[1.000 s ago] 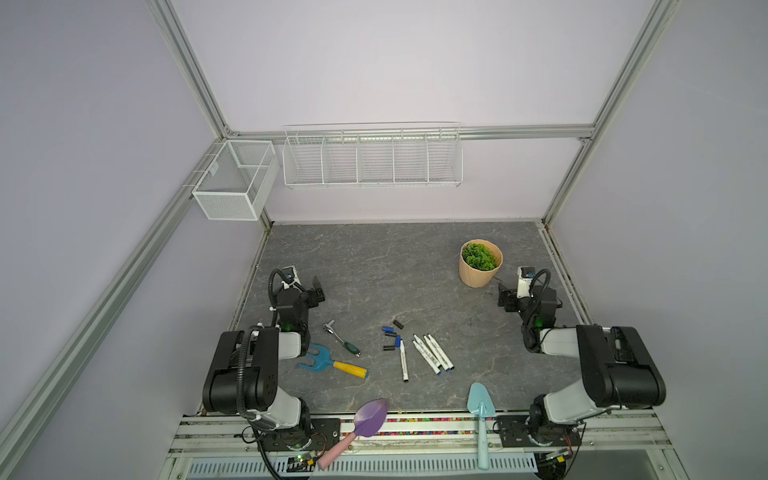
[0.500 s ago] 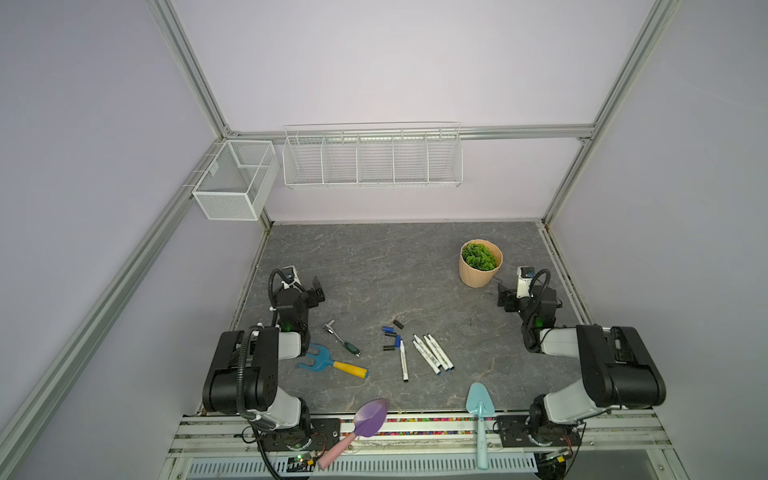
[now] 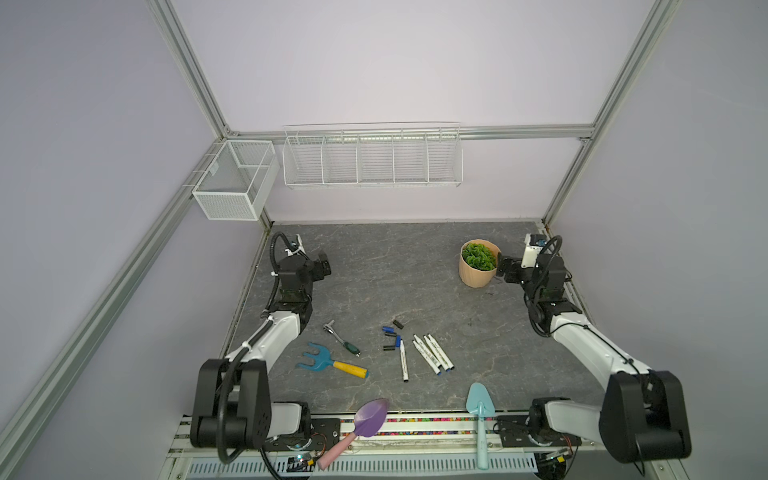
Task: Insert the pens into the pen caps
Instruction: 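Reach the left gripper down to the white marker nearest the caps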
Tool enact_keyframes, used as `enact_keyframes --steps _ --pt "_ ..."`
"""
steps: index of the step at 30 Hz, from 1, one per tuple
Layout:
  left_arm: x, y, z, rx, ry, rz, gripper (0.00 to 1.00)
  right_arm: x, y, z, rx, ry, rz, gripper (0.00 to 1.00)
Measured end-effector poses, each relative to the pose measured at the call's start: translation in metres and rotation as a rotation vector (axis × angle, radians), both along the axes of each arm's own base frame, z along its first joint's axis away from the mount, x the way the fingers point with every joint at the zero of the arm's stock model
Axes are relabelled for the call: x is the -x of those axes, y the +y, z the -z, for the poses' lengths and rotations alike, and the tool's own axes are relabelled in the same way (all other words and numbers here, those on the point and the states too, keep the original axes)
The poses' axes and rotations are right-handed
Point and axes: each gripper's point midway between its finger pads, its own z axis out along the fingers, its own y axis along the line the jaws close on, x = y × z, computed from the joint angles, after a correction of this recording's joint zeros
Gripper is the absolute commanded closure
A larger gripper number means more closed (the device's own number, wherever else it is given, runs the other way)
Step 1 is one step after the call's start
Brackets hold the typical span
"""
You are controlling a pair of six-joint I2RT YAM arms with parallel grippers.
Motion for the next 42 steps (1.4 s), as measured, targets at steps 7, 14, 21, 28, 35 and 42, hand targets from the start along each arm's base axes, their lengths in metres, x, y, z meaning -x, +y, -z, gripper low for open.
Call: enact_keyframes --steps 7,14,21,28,35,42 --pt "0.083 -0.147 0.021 0.063 0.141 0.338 0.01 0.031 0.015 0.002 -0.054 0.082 0.090 0.06" --pt "0.172 -0.201 0.096 -0.103 0.454 0.608 0.02 0.039 -0.007 0.012 -0.040 0.148 0.228 0.06" --pt "0.219 -0.213 0.145 -0.216 0.716 0.756 0.04 0.043 -0.016 0.029 0.004 0.212 0.278 0.07" --pt "0.232 -0.228 0.162 -0.271 0.842 0.806 0.15 0.046 -0.019 0.034 0.019 0.233 0.294 0.06" --pt "0.243 -0.253 0.186 -0.303 0.978 0.810 0.35 0.049 -0.021 0.038 0.034 0.251 0.297 0.06" --pt "0.250 -0.253 0.216 -0.343 1.141 0.747 0.44 0.049 -0.021 0.042 0.039 0.266 0.298 0.05"
